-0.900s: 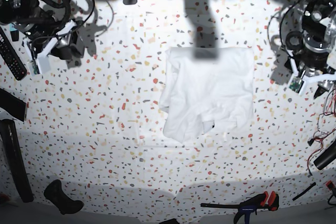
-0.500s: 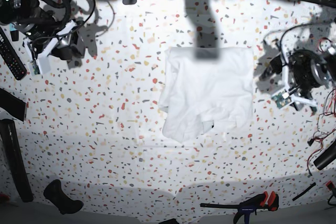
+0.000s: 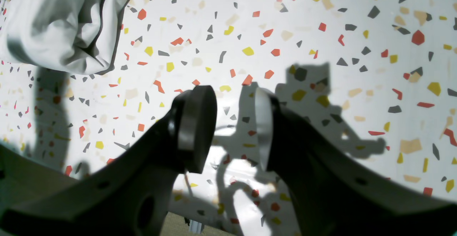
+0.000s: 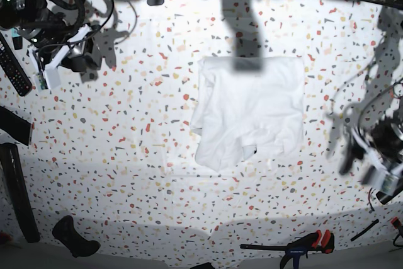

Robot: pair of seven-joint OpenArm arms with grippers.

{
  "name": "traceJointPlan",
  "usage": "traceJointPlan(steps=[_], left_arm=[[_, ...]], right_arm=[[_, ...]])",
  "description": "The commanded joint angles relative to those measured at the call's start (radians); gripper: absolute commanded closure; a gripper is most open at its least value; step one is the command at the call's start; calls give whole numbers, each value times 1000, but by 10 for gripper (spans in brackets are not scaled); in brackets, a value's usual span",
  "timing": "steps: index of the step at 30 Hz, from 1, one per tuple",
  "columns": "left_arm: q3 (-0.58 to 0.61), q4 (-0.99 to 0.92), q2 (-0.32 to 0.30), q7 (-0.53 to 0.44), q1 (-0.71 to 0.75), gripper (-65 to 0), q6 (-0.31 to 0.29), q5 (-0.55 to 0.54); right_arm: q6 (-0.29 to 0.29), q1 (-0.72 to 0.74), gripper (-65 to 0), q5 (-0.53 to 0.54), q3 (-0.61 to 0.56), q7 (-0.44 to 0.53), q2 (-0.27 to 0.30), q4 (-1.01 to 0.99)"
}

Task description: Fold the T-shirt properly

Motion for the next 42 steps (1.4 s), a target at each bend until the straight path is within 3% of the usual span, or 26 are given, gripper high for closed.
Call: traceJointPlan(steps=[1, 4, 6, 8, 10, 12, 17, 22, 28, 31, 34, 39, 40, 42], left_arm=[[-29, -3, -2, -68, -32, -324, 81, 27], [-58, -37, 43, -160, -63, -324, 353, 99], [-60, -43, 47, -175, -88, -324, 493, 142], [-60, -43, 46, -175, -111, -324, 570, 201], [-60, -42, 37, -183, -137, -324, 570, 226], [-60, -42, 19, -181, -158, -315, 476, 224], [-60, -42, -15, -181, -188, -313, 91, 147], [-60, -42, -14, -164, -188, -309, -151, 101], [-60, -42, -14, -93, -188, -305, -348, 101], [-60, -42, -14, 5, -188, -305, -542, 101], [-60, -42, -14, 70, -187, -305, -546, 100], [-60, -42, -14, 47, -188, -305, -546, 101], [-60, -42, -14, 31, -188, -305, -504, 101], [-60, -42, -13, 12, -188, -305, -299, 107]], right_arm=[[9, 2, -220, 11, 6, 19, 11, 18], [9, 3, -220, 11, 6, 19, 11, 18], [9, 3, -220, 11, 6, 19, 11, 18], [9, 3, -220, 11, 6, 19, 11, 18], [9, 3, -220, 11, 6, 19, 11, 18], [9, 3, -220, 11, 6, 19, 11, 18], [9, 3, -220, 11, 6, 19, 11, 18], [9, 3, -220, 11, 6, 19, 11, 18], [9, 3, -220, 12, 6, 19, 11, 18], [9, 3, -220, 11, 6, 19, 11, 18], [9, 3, -220, 12, 6, 19, 11, 18], [9, 3, -220, 11, 6, 19, 11, 18], [9, 3, -220, 12, 6, 19, 11, 18], [9, 3, -220, 12, 6, 19, 11, 18]])
